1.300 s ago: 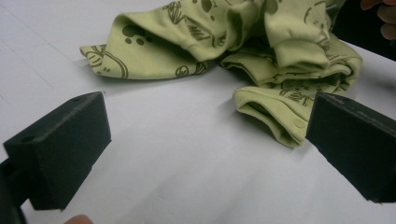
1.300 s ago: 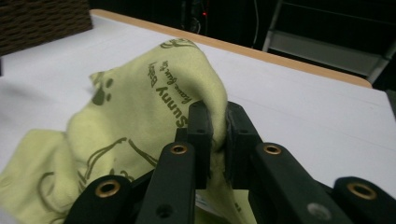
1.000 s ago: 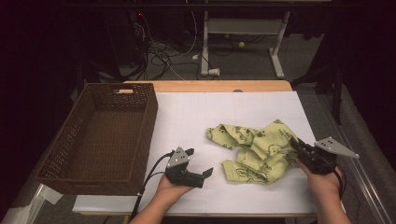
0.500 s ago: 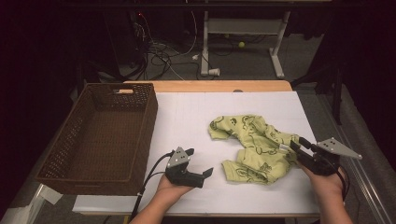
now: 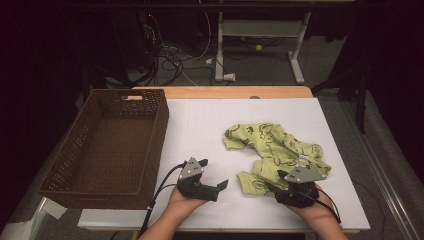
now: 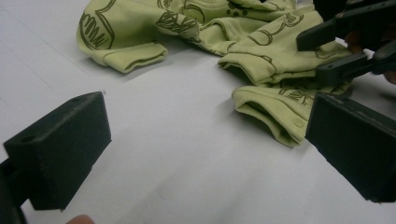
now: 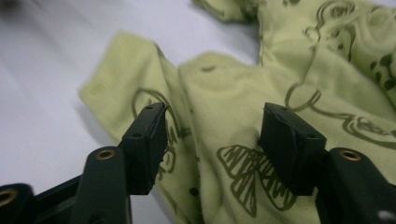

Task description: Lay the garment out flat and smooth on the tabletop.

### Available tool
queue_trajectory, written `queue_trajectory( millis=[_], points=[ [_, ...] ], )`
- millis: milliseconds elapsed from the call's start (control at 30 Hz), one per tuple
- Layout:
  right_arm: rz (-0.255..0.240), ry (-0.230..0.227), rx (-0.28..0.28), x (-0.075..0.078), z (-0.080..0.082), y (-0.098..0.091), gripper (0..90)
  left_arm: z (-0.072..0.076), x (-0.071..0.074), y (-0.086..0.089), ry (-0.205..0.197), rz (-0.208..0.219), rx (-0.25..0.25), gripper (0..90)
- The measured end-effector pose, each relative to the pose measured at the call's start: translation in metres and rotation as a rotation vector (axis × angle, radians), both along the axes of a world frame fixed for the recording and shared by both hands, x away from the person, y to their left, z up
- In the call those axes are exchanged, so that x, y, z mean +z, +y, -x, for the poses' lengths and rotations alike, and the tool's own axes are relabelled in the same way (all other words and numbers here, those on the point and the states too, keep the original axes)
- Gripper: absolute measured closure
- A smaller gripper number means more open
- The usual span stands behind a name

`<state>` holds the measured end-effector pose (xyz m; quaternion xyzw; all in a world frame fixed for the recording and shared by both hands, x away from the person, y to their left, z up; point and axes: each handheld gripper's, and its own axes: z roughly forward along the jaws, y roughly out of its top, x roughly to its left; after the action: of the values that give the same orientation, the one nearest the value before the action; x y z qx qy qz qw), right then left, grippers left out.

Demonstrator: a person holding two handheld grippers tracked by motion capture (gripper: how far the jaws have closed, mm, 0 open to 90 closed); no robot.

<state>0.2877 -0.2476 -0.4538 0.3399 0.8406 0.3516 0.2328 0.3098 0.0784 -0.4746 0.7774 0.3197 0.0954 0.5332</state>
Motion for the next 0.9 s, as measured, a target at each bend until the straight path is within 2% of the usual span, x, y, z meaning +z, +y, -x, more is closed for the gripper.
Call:
queue_trajectory(
  millis=[67, 133, 167, 300, 467, 567, 900],
  points=[
    [0.030, -0.005, -0.007, -0.003, -0.003, -0.001, 64.7, 0.000, 0.000, 0.000, -0.001, 0.000, -0.001, 0.0],
    [-0.001, 0.005, -0.009, -0.001, -0.004, -0.006, 76.0, 0.000, 0.000, 0.000, -0.002, -0.001, -0.001, 0.0],
    [-0.018, 0.001, -0.013, 0.001, -0.002, -0.010, 78.3, 0.000, 0.000, 0.000, -0.003, -0.001, -0.001, 0.0],
    [-0.061, -0.048, -0.035, 0.013, 0.010, -0.026, 79.5, 0.001, 0.000, 0.000, -0.007, -0.004, -0.002, 0.0],
    [-0.109, -0.065, -0.075, 0.018, 0.028, -0.046, 79.3, 0.001, 0.000, 0.000, -0.006, -0.003, -0.003, 0.0],
    [-0.105, -0.073, -0.111, 0.018, 0.039, -0.061, 78.5, 0.001, 0.000, 0.000, -0.008, -0.004, -0.004, 0.0],
    [-0.138, -0.038, -0.267, 0.009, 0.062, -0.122, 79.3, 0.001, 0.000, 0.000, -0.004, -0.005, -0.005, 0.0]
  ],
)
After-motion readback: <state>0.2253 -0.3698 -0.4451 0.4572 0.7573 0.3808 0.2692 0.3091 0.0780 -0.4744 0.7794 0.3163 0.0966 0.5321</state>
